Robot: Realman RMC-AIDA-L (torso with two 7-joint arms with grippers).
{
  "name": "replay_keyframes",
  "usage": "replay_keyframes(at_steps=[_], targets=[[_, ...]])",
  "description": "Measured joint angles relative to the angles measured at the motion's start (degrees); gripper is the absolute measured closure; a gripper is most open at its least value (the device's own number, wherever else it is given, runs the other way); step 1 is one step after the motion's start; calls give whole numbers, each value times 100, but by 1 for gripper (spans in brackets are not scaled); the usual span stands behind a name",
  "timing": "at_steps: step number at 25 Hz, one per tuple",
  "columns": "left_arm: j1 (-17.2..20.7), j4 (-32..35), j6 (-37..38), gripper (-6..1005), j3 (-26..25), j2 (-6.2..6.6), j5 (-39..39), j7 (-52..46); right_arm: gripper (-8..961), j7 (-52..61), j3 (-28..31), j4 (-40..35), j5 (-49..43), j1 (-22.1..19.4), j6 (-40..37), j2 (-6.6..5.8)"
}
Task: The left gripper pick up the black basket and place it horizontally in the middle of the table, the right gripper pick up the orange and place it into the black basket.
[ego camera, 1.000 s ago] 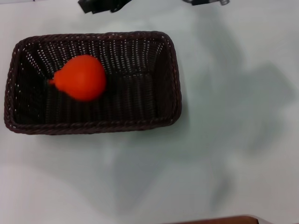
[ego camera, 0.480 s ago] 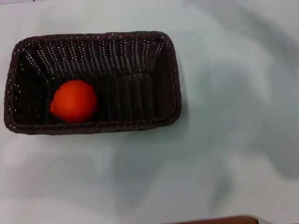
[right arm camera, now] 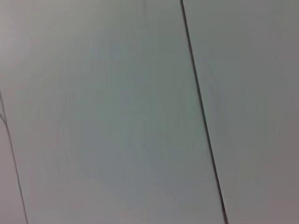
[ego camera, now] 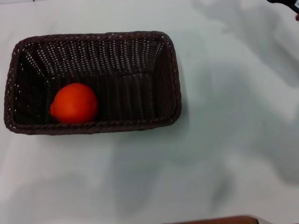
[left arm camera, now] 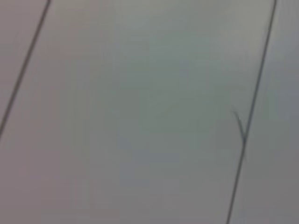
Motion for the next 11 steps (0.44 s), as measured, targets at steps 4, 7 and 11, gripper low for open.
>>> replay_keyframes(at_steps=[4,7,11], targets=[[76,390,-2,95,-3,-1,-214,280,31,-1264,622,1137,806,95,1342,0],[137,538,-14,95,-5,-6,-273,311,31,-2074,1494,2100,965,266,2291,-1],[169,702,-8,95,-8,-10,-313,371,31,-2966,2561,3141,979,461,3037,-14]])
